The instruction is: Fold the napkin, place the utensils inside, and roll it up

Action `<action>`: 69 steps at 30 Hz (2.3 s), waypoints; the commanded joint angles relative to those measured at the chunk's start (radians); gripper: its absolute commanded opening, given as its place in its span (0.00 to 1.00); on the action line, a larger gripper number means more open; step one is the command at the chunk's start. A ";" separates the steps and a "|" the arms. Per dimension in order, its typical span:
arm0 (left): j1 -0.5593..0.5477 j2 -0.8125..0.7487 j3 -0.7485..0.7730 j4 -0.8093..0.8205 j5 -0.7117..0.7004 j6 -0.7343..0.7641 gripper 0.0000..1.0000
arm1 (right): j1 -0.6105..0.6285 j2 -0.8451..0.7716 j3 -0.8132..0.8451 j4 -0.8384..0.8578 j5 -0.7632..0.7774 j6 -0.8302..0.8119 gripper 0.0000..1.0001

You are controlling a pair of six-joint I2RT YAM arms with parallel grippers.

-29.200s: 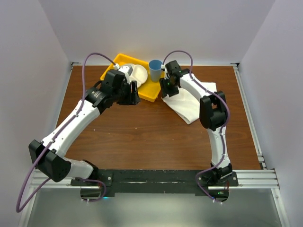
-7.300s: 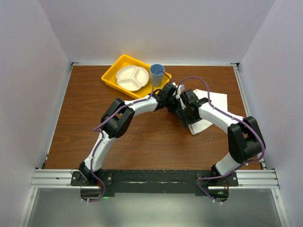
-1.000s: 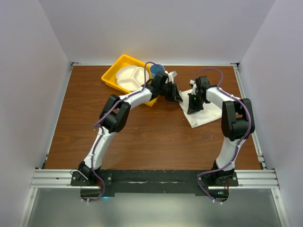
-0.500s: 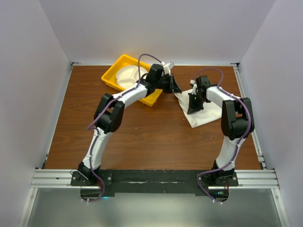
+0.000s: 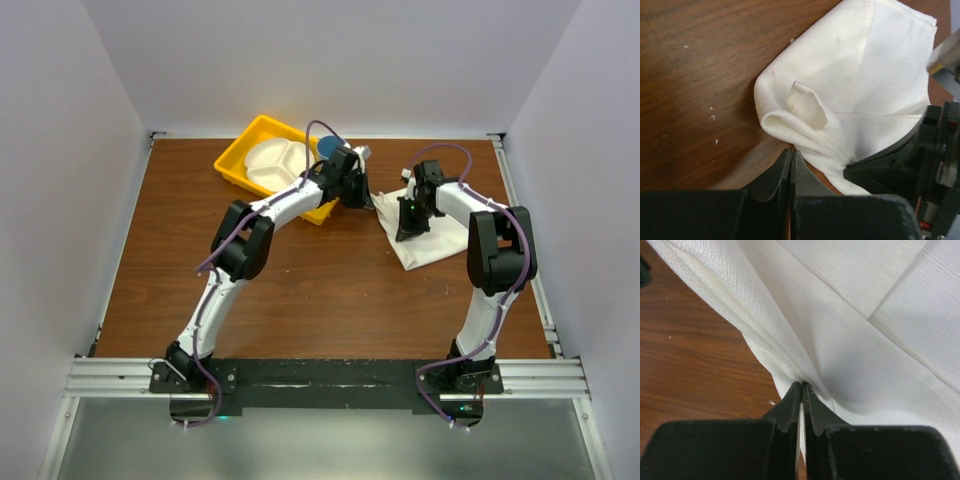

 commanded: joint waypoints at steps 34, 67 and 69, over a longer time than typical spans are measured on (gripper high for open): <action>-0.041 0.210 0.088 0.202 0.072 -0.028 0.03 | 0.003 0.100 -0.052 -0.066 0.082 -0.039 0.01; -0.039 -0.040 -0.150 0.175 0.143 -0.017 0.14 | -0.030 0.111 -0.052 -0.106 0.022 -0.070 0.01; -0.041 -0.037 -0.154 0.198 0.164 -0.025 0.15 | -0.032 0.119 -0.044 -0.108 0.013 -0.068 0.00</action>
